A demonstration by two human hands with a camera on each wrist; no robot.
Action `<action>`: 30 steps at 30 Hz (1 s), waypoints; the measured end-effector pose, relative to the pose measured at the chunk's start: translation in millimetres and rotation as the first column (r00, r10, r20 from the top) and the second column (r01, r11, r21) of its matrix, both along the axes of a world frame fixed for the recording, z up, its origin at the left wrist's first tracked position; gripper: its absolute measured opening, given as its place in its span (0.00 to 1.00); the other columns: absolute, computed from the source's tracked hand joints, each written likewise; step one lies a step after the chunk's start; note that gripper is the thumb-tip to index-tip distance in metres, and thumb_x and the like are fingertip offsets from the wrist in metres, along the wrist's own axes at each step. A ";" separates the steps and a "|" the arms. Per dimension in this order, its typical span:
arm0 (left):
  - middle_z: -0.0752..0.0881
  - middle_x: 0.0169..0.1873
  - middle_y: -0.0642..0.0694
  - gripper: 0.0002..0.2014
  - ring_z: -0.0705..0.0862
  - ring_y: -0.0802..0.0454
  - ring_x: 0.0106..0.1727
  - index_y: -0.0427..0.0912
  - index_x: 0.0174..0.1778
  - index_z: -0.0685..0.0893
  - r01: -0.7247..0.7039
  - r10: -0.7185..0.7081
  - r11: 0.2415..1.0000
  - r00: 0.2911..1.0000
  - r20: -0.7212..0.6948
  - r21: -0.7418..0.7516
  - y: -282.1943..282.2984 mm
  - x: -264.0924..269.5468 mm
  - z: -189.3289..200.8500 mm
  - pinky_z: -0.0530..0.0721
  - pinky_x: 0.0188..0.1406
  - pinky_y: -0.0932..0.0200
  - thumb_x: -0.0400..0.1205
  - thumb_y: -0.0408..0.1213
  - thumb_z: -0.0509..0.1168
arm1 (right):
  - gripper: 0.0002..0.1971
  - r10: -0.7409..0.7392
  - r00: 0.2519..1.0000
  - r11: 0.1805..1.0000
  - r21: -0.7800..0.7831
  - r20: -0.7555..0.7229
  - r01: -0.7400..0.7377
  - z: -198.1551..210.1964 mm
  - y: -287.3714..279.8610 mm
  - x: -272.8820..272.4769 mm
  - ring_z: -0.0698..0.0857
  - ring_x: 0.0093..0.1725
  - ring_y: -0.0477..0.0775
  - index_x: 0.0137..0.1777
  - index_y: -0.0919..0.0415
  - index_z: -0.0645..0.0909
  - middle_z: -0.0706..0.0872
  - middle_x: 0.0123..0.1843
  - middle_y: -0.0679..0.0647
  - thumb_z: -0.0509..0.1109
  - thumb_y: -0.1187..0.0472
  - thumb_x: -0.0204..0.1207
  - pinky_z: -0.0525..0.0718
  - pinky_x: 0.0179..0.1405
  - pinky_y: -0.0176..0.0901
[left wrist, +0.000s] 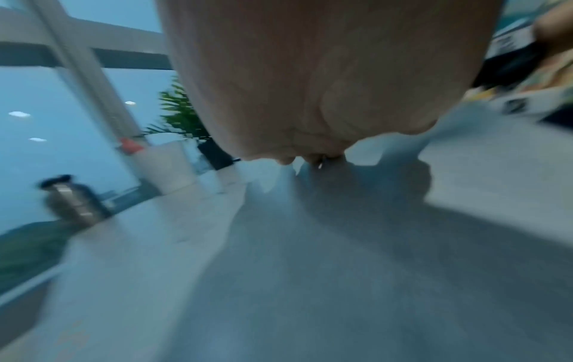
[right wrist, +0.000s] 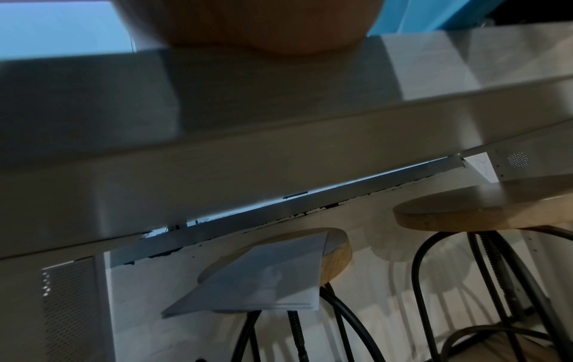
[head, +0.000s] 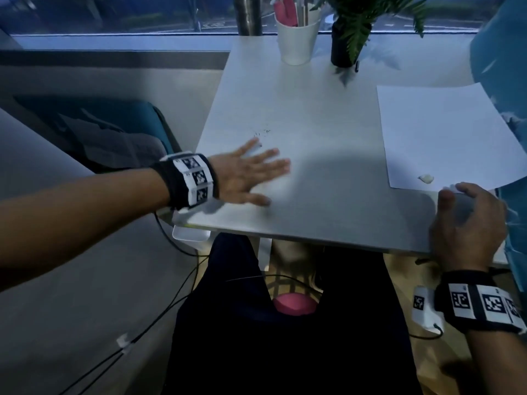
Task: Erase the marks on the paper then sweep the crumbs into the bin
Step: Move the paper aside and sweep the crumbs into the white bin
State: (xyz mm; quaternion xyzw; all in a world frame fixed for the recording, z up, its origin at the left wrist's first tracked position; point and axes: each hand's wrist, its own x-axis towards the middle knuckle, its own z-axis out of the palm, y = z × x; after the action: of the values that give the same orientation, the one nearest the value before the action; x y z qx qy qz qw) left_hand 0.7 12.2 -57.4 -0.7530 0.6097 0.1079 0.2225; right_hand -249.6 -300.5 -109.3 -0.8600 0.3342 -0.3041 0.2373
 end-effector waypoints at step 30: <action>0.42 0.86 0.54 0.39 0.35 0.49 0.86 0.52 0.87 0.42 0.130 -0.159 0.983 0.954 -0.252 -0.128 1.0 -60.8 -5.7 0.32 0.80 0.32 0.82 0.68 0.39 | 0.29 0.063 0.998 0.998 0.014 0.028 -0.063 -7.7 -9.4 -1.4 0.78 0.67 0.65 0.65 0.61 0.78 0.83 0.65 0.62 0.56 0.36 0.82 0.78 0.64 0.67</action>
State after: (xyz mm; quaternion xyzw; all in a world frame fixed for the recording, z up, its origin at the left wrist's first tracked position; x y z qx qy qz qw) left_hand -60.1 13.1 -63.1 -0.6966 0.6924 0.1557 0.1056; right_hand -251.0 -309.8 -117.0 -0.8640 0.3058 -0.3058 0.2578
